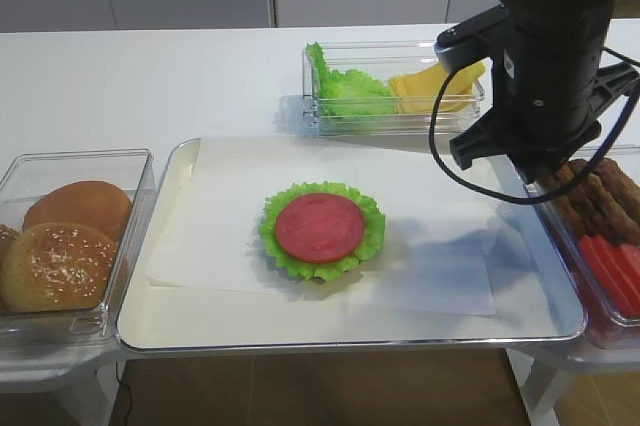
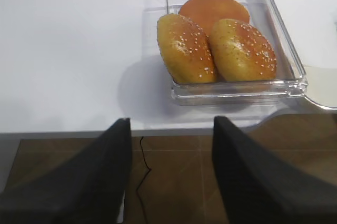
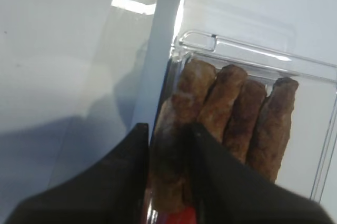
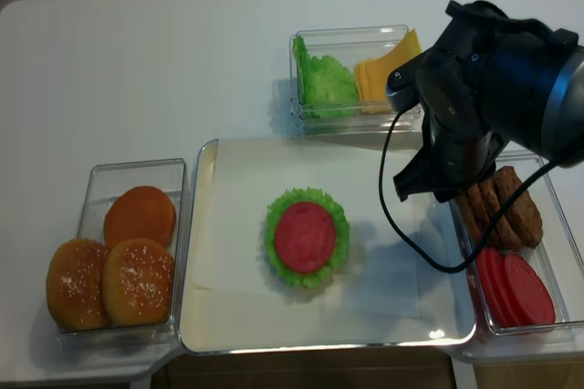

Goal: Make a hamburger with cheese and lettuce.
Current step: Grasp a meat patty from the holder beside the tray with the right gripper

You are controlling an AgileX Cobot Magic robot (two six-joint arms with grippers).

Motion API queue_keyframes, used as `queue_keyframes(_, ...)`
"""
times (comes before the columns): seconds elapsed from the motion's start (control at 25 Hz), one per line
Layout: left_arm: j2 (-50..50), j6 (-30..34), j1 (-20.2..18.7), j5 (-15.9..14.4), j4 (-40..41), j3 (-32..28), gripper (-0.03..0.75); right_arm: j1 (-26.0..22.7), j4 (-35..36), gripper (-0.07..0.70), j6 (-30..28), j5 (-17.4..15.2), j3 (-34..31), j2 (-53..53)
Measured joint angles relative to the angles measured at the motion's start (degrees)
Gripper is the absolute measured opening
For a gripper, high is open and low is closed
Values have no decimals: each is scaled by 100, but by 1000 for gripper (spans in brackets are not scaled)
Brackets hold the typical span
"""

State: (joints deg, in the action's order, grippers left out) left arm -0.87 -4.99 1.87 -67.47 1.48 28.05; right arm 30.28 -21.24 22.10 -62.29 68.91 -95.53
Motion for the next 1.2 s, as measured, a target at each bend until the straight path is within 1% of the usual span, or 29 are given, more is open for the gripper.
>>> queue_keyframes(0.24, 0, 0, 0, 0, 0, 0, 369, 0, -9, 183, 0, -31, 0, 0)
queue_keyframes(0.4, 0, 0, 0, 0, 0, 0, 369, 0, -26, 127, 0, -42, 8, 0)
queue_keyframes(1.2, 0, 0, 0, 0, 0, 0, 369, 0, -26, 124, 134, -67, 8, 0)
